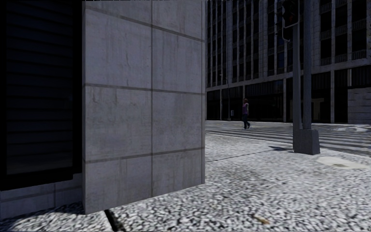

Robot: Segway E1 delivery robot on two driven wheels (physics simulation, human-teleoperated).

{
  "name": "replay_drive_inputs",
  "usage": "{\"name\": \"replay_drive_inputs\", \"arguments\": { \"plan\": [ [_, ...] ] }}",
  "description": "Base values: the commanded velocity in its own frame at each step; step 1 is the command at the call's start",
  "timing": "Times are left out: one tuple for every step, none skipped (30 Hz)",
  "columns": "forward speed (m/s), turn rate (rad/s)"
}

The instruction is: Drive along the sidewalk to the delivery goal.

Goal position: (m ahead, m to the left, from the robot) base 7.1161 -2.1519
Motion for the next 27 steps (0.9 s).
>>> {"name": "replay_drive_inputs", "arguments": {
  "plan": [
    [1.49, -0.65],
    [1.49, -0.65],
    [1.48, -0.65],
    [1.48, -0.65],
    [1.48, -0.65],
    [1.48, -0.65],
    [1.48, -0.65],
    [1.47, -0.65],
    [1.47, -0.65],
    [1.47, -0.65],
    [1.47, -0.65],
    [1.47, -0.65],
    [1.47, -0.65],
    [1.47, -0.65],
    [1.46, -0.65],
    [1.46, -0.65],
    [1.43, -0.65],
    [1.41, -0.65],
    [1.41, -0.65],
    [1.38, -0.65],
    [1.37, -0.65],
    [1.37, -0.65],
    [1.34, -0.65],
    [1.30, -0.58],
    [1.29, -0.41],
    [1.29, -0.41],
    [1.28, -0.34]
  ]
}}
